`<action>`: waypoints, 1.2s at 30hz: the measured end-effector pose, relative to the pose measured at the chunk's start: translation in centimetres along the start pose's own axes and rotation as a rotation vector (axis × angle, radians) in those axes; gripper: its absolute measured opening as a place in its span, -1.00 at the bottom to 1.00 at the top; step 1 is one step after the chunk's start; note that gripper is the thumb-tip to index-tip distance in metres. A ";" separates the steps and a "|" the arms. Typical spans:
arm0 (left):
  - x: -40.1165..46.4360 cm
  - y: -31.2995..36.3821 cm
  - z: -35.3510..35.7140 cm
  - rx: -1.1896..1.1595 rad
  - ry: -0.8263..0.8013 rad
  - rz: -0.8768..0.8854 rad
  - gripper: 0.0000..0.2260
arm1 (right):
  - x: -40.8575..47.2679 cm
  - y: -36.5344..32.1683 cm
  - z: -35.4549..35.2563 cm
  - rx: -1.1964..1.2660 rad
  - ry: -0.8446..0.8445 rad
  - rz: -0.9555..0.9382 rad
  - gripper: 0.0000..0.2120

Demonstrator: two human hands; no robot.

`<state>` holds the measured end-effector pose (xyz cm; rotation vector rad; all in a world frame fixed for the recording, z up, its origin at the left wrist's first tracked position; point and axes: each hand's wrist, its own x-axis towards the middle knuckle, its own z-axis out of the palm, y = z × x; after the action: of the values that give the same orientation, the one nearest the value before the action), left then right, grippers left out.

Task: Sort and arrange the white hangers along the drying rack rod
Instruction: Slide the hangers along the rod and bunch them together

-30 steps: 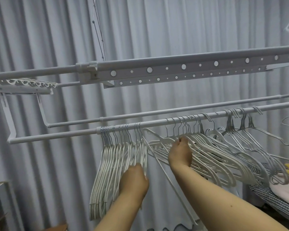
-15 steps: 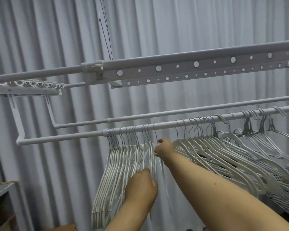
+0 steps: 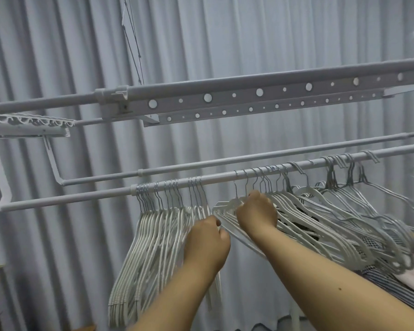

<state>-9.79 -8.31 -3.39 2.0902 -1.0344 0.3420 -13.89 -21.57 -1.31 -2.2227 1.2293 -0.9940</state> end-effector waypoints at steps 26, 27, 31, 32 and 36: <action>2.6 2.6 3.3 -0.664 -0.234 -0.555 -0.82 | -1.9 3.8 0.4 0.464 -0.367 0.070 -0.55; 2.8 2.6 3.2 -0.708 -0.238 -0.587 -0.84 | -1.8 4.0 0.5 0.454 -0.354 0.069 -0.55; 2.3 2.8 3.0 -0.875 -0.264 -0.639 -0.88 | -1.2 5.1 0.6 0.428 -0.323 0.067 -0.56; 2.0 3.0 2.9 -0.921 -0.271 -0.643 -0.89 | -1.0 5.3 0.6 0.408 -0.317 0.058 -0.57; 0.5 4.0 1.0 -1.031 -0.317 -0.635 -0.85 | -0.7 5.6 1.1 0.392 -0.282 0.065 -0.58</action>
<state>-12.59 -10.86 -1.77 1.3897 -0.4625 -0.7220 -16.43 -23.92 -5.87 -1.9230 0.8886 -0.7840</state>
